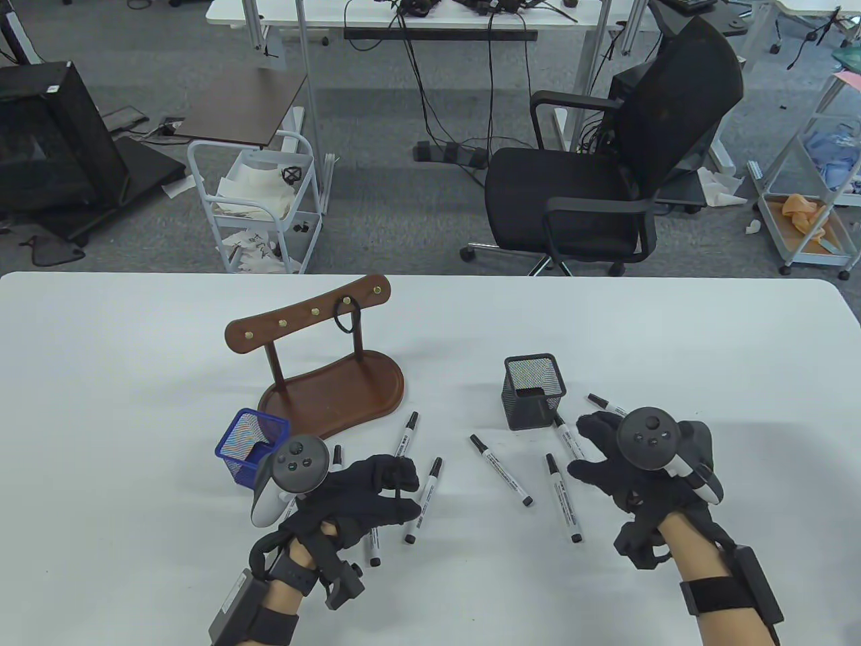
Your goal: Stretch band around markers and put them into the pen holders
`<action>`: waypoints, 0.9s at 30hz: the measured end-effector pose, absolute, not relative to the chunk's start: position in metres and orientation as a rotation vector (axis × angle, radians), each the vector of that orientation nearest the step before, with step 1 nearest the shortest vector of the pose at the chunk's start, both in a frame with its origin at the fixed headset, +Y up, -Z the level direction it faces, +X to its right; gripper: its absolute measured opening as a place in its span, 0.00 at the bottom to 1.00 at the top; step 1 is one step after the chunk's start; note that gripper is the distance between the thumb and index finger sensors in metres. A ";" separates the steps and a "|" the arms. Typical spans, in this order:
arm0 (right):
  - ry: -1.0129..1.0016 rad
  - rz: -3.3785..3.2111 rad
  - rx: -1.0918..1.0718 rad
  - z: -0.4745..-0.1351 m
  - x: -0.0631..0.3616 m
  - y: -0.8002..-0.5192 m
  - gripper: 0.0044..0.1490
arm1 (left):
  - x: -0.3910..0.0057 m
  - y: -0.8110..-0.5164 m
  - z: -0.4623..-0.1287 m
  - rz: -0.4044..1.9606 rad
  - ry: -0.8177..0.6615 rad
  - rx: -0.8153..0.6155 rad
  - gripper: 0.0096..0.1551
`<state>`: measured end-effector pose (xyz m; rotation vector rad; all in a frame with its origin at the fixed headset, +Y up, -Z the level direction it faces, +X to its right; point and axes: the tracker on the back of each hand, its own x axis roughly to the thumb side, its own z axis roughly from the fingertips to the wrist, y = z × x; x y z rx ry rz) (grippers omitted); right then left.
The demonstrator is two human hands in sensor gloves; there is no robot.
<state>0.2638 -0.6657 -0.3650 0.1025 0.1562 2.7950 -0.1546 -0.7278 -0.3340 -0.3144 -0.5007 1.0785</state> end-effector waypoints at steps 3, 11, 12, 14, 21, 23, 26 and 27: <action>0.159 2.818 0.010 -0.377 0.279 -0.667 0.46 | -0.154 -0.727 -0.334 1.080 -0.503 -0.316 0.43; 0.204 2.867 -0.170 -0.413 0.301 -0.680 0.43 | -0.157 -0.726 -0.334 1.082 -0.503 -0.306 0.42; 0.212 2.868 -0.182 -0.416 0.303 -0.682 0.43 | -0.157 -0.726 -0.334 1.082 -0.502 -0.304 0.42; 0.232 2.878 -0.223 -0.426 0.305 -0.688 0.42 | -0.157 -0.726 -0.334 1.079 -0.502 -0.303 0.42; 0.247 2.916 -0.389 -0.458 0.312 -0.705 0.40 | -0.159 -0.727 -0.335 1.087 -0.491 -0.306 0.42; 0.276 2.914 -0.419 -0.465 0.313 -0.709 0.39 | -0.160 -0.727 -0.335 1.086 -0.491 -0.308 0.42; 0.315 2.910 -0.455 -0.473 0.314 -0.716 0.38 | -0.161 -0.728 -0.336 1.092 -0.486 -0.308 0.42; 0.322 2.897 -0.475 -0.476 0.315 -0.719 0.38 | -0.161 -0.728 -0.336 1.092 -0.484 -0.310 0.41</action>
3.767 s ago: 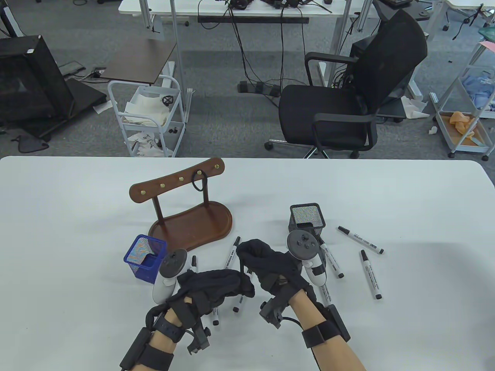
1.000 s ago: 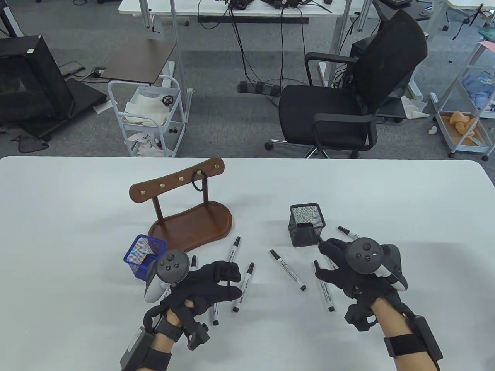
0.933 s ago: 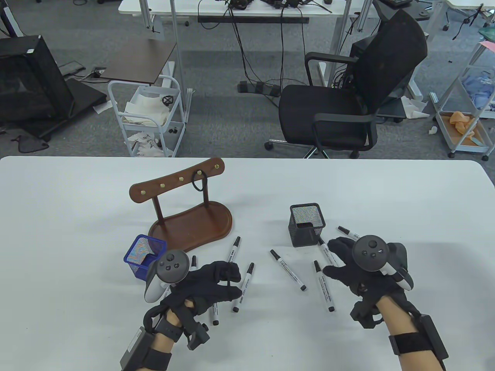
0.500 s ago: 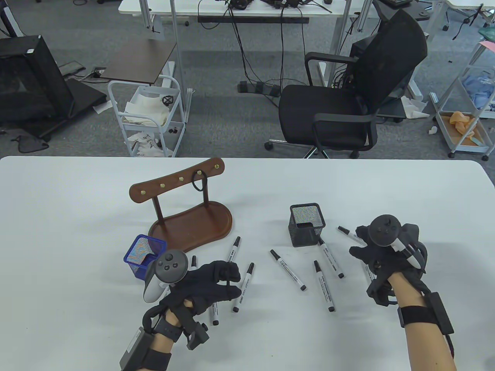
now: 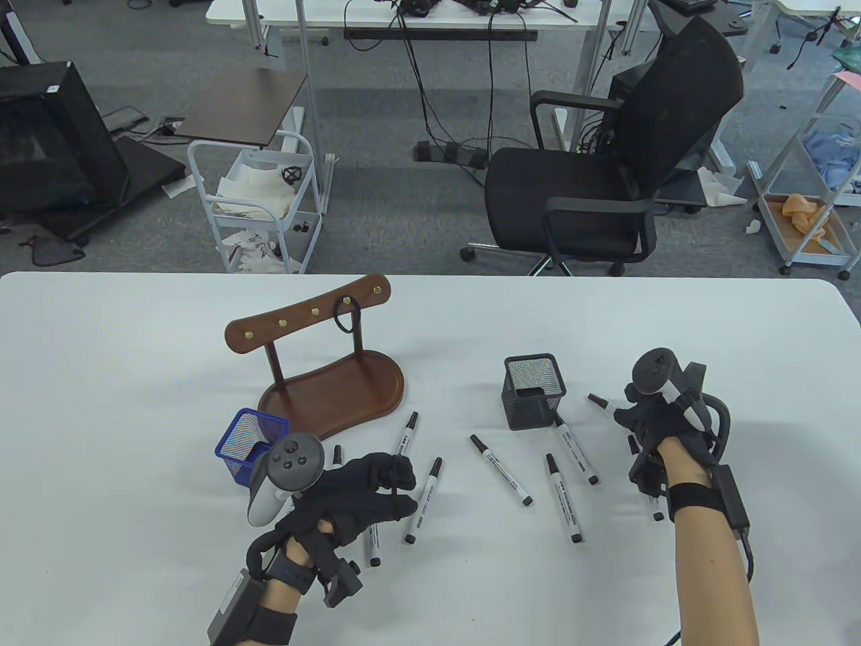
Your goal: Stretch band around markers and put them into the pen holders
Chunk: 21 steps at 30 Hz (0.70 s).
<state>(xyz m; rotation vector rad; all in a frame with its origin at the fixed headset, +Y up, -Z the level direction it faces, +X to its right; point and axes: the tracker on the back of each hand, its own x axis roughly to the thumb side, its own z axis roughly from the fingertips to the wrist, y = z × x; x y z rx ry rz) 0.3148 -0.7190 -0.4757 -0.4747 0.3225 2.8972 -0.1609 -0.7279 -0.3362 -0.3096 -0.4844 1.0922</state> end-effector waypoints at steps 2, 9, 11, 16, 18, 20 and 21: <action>0.331 2.892 -0.500 -0.481 0.316 -0.722 0.38 | -0.161 -0.728 -0.336 1.089 -0.484 -0.310 0.41; 0.397 2.859 -0.581 -0.491 0.319 -0.731 0.36 | -0.161 -0.728 -0.336 1.089 -0.478 -0.312 0.41; 0.413 2.854 -0.588 -0.492 0.320 -0.735 0.34 | -0.161 -0.728 -0.336 1.092 -0.476 -0.312 0.41; 0.418 2.844 -0.588 -0.493 0.320 -0.739 0.32 | -0.162 -0.728 -0.336 1.106 -0.472 -0.311 0.41; 0.409 2.842 -0.589 -0.492 0.320 -0.740 0.31 | -0.162 -0.728 -0.336 1.108 -0.473 -0.313 0.41; 0.393 2.848 -0.597 -0.492 0.320 -0.740 0.30 | -0.162 -0.727 -0.336 1.107 -0.472 -0.312 0.41; 0.392 2.853 -0.598 -0.492 0.319 -0.740 0.29 | -0.162 -0.727 -0.336 1.106 -0.473 -0.311 0.40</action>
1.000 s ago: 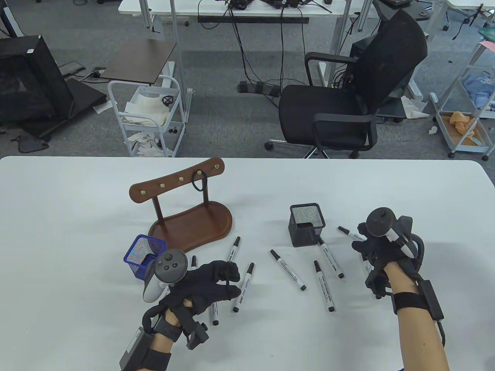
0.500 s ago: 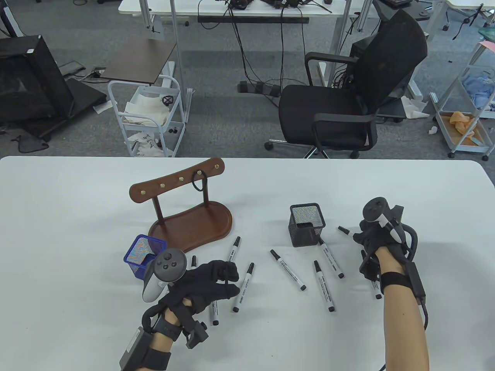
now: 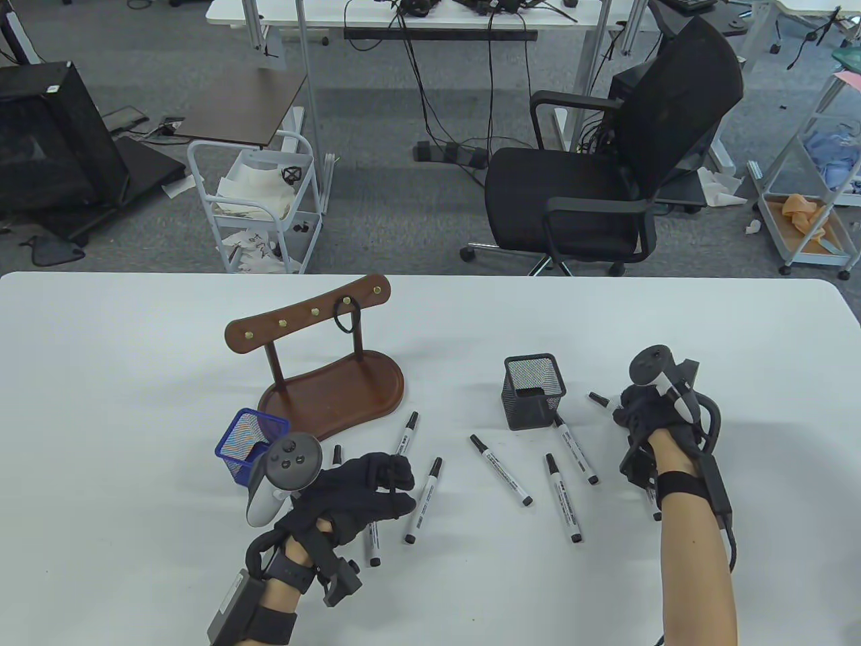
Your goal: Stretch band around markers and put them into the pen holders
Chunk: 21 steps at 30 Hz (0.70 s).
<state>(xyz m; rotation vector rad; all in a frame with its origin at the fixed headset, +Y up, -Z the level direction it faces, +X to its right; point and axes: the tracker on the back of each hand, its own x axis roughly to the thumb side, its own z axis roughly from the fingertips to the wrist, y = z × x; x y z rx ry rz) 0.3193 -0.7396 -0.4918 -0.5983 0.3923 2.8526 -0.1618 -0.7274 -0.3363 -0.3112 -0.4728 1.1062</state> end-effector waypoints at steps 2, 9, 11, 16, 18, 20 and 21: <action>0.384 2.860 -0.601 -0.491 0.319 -0.740 0.28 | -0.162 -0.727 -0.336 1.108 -0.472 -0.309 0.40; 0.404 2.859 -0.589 -0.491 0.316 -0.740 0.27 | -0.162 -0.727 -0.336 1.122 -0.477 -0.309 0.40; 0.400 2.853 -0.587 -0.491 0.314 -0.737 0.27 | -0.162 -0.727 -0.336 1.120 -0.476 -0.311 0.40; 0.382 2.857 -0.567 -0.487 0.311 -0.725 0.29 | -0.162 -0.727 -0.336 1.121 -0.477 -0.309 0.40; 0.360 2.857 -0.562 -0.484 0.310 -0.718 0.30 | -0.163 -0.726 -0.336 1.120 -0.475 -0.303 0.40; 0.355 2.858 -0.552 -0.480 0.310 -0.710 0.30 | -0.163 -0.726 -0.336 1.121 -0.476 -0.304 0.40; 0.346 2.856 -0.552 -0.477 0.310 -0.705 0.30 | -0.163 -0.726 -0.335 1.121 -0.474 -0.303 0.40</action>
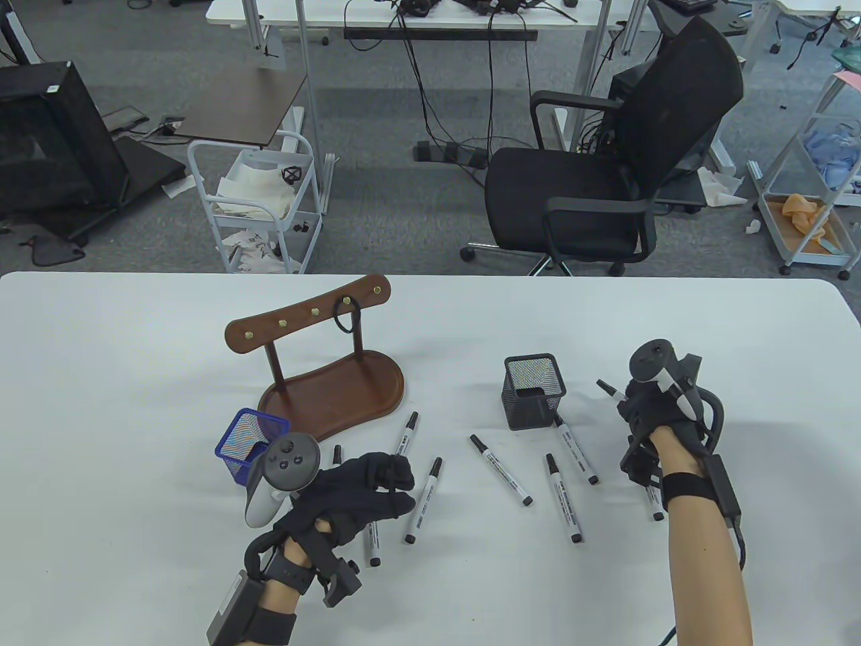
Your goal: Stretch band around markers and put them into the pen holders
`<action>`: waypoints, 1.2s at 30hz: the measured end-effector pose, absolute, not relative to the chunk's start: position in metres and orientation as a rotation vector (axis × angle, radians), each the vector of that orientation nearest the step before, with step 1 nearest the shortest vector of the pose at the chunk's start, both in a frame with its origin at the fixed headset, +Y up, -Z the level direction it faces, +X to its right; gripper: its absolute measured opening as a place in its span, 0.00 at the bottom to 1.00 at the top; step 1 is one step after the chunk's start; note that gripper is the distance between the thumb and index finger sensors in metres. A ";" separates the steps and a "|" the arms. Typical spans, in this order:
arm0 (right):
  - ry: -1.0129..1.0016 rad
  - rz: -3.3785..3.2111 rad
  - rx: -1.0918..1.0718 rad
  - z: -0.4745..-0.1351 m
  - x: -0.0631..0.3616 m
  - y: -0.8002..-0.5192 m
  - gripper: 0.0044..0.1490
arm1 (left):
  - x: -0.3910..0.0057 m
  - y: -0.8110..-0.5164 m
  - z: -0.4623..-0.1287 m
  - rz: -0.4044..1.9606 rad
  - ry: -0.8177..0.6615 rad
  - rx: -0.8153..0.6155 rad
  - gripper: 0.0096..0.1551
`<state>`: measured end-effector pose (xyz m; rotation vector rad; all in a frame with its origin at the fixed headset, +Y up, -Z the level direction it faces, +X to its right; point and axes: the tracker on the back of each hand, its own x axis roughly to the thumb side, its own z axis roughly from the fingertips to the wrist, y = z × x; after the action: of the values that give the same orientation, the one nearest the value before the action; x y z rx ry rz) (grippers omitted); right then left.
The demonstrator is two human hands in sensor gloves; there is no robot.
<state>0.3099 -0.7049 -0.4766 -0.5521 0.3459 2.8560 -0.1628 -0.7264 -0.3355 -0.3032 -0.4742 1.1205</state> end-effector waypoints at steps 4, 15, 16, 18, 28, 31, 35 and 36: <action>0.375 2.826 -0.521 -0.463 0.309 -0.690 0.30 | -0.162 -0.726 -0.335 1.118 -0.479 -0.306 0.40; 0.546 2.637 -0.529 -0.421 0.318 -0.683 0.31 | -0.162 -0.727 -0.335 1.118 -0.484 -0.307 0.39; 0.557 2.626 -0.538 -0.418 0.320 -0.684 0.31 | -0.162 -0.727 -0.335 1.119 -0.483 -0.307 0.39; 0.572 2.618 -0.566 -0.413 0.322 -0.687 0.31 | -0.162 -0.727 -0.335 1.119 -0.483 -0.308 0.39; 0.652 2.559 -0.665 -0.399 0.330 -0.704 0.32 | -0.163 -0.727 -0.335 1.124 -0.481 -0.306 0.39; 0.671 2.523 -0.665 -0.397 0.331 -0.711 0.32 | -0.163 -0.727 -0.335 1.129 -0.479 -0.308 0.39; 0.679 2.515 -0.679 -0.394 0.331 -0.722 0.33 | -0.164 -0.726 -0.335 1.129 -0.478 -0.308 0.39; 0.671 2.530 -0.702 -0.394 0.331 -0.725 0.33 | -0.164 -0.726 -0.335 1.129 -0.477 -0.306 0.39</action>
<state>0.3309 -0.7246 -0.3936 -0.7016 0.6709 2.5298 -0.1637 -0.7261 -0.3350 -0.3063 -0.4773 1.1287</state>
